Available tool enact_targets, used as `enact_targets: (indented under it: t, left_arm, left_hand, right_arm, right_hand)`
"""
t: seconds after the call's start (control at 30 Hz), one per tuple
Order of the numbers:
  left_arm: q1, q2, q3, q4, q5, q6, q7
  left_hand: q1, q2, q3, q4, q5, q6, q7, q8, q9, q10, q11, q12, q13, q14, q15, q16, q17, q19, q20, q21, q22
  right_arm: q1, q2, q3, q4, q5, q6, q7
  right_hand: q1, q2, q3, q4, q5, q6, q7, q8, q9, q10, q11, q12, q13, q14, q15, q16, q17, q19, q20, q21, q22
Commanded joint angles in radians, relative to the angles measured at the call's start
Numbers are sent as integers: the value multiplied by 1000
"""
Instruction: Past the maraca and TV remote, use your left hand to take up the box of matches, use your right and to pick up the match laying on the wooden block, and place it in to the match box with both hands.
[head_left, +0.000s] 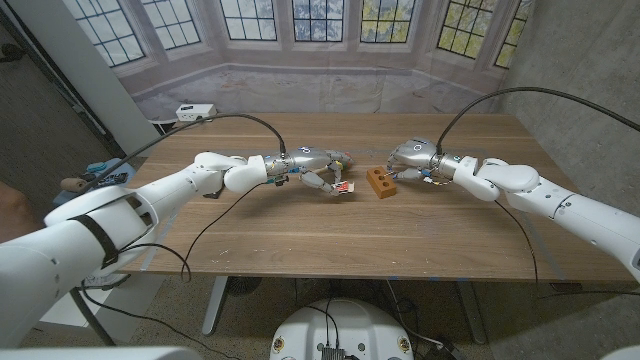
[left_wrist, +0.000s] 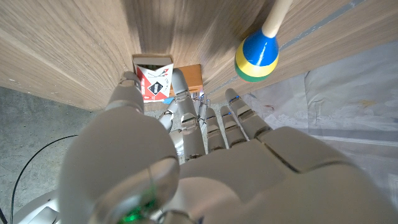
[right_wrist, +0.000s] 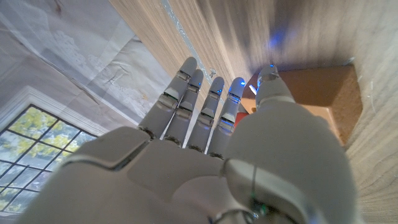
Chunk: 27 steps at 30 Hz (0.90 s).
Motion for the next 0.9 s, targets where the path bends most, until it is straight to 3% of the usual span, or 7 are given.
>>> enact_targets:
  t: [0.03, 0.57, 0.9]
  left_arm:
    - [-10, -2, 18, 13, 2, -3, 19]
    - [5, 9, 10, -15, -8, 2, 4]
    - [-3, 3, 14, 9, 1, -6, 23]
  left_hand:
    - [21, 31, -4, 1, 9, 4, -7, 6, 3, 7, -2, -2, 3, 7, -3, 0, 3, 6, -5, 0, 6]
    - [23, 32, -5, 1, 9, 5, -9, 8, 3, 7, -3, -2, 3, 7, -3, 0, 3, 7, -6, 0, 6]
    - [24, 33, -6, 1, 9, 3, -8, 9, 4, 6, -1, -2, 3, 7, -1, 0, 3, 6, -5, 0, 6]
  right_arm:
    - [-16, -13, 8, -29, 8, -11, 17]
    - [-32, -21, 29, -58, 15, -22, 42]
    - [-26, -14, 32, -60, 14, -21, 53]
  right_hand:
    - [12, 0, 0, 2, 6, 7, 1, 5, 1, 9, -6, 1, 3, 11, -158, 7, 5, 8, -59, 5, 4]
    - [16, 1, -4, 4, 6, 9, 1, 3, 2, 15, -4, 1, 4, 14, -158, 10, 7, 11, -57, 5, 4]
    - [19, 2, -7, 6, 6, 18, 0, 5, 2, 26, -6, 3, 5, 21, -158, 14, 9, 15, -57, 6, 4]
